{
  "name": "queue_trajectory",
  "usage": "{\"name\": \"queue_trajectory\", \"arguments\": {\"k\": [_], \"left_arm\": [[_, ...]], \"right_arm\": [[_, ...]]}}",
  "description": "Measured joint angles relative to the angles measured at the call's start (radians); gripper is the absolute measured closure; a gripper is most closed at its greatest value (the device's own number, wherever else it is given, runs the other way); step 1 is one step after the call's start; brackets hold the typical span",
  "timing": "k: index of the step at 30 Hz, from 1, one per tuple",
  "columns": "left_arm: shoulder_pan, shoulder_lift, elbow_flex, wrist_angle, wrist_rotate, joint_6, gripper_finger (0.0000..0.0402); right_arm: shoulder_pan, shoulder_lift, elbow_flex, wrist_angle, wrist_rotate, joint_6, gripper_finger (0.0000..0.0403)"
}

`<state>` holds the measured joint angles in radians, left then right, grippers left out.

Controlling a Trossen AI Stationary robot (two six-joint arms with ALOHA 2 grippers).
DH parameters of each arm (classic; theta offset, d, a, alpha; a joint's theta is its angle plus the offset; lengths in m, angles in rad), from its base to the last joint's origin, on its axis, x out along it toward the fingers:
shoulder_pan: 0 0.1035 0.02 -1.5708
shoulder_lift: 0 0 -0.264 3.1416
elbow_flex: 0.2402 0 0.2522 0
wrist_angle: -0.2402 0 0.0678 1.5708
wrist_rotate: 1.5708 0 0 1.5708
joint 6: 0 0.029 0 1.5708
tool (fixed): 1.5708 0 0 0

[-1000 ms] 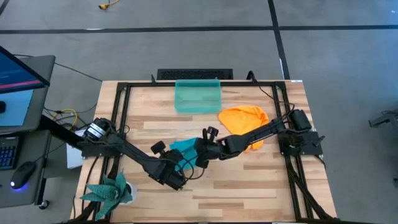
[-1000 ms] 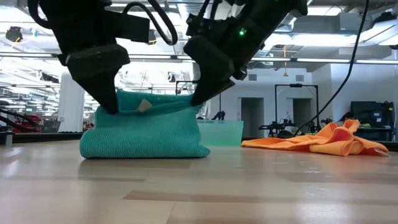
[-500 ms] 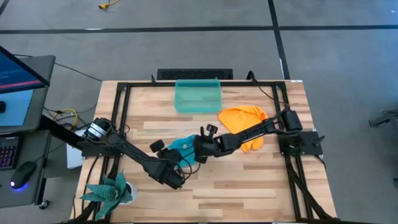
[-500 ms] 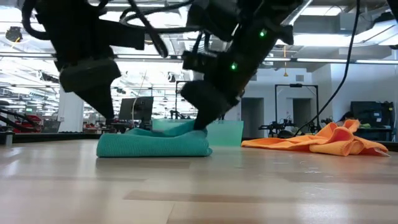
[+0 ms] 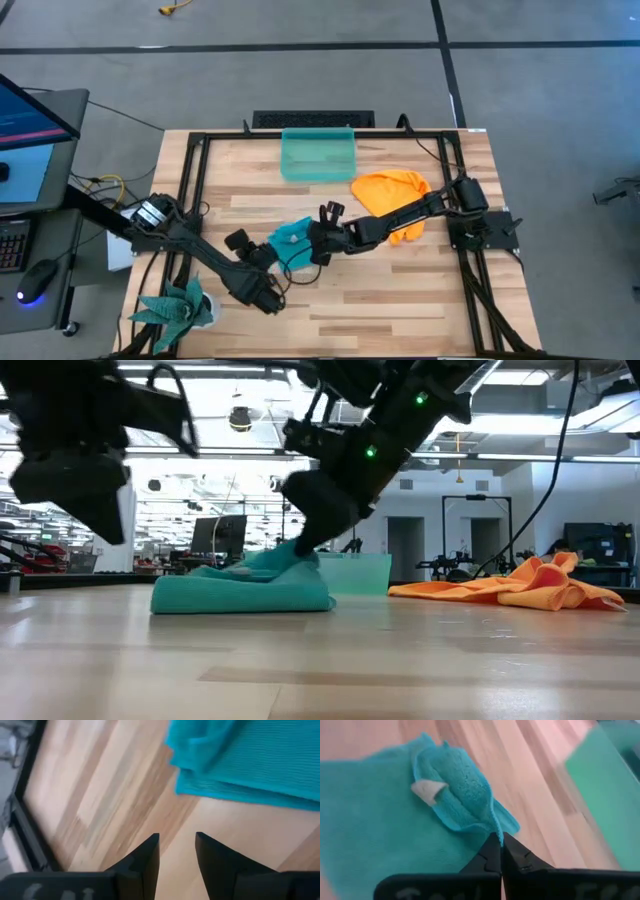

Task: Roll microfiber towels into tight, uniform cylinder then place into a basket
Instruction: Fold the blue microfiber cloth

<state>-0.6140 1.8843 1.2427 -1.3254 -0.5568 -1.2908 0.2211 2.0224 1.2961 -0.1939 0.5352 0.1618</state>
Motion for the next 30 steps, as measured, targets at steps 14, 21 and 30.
{"name": "queue_trajectory", "arguments": {"k": [14, 21, 30], "left_arm": [[-0.061, 0.000, 0.001, -0.048, 0.003, -0.110, 0.0283], [-0.072, 0.000, 0.001, -0.049, 0.028, -0.109, 0.0283], [-0.113, -0.002, 0.017, -0.068, 0.028, -0.170, 0.0283]], "right_arm": [[0.038, 0.000, 0.013, 0.122, -0.042, -0.069, 0.0398], [0.044, 0.000, 0.014, 0.189, -0.144, -0.084, 0.0397], [-0.060, 0.000, 0.014, 0.206, -0.213, -0.012, 0.0392]]}}
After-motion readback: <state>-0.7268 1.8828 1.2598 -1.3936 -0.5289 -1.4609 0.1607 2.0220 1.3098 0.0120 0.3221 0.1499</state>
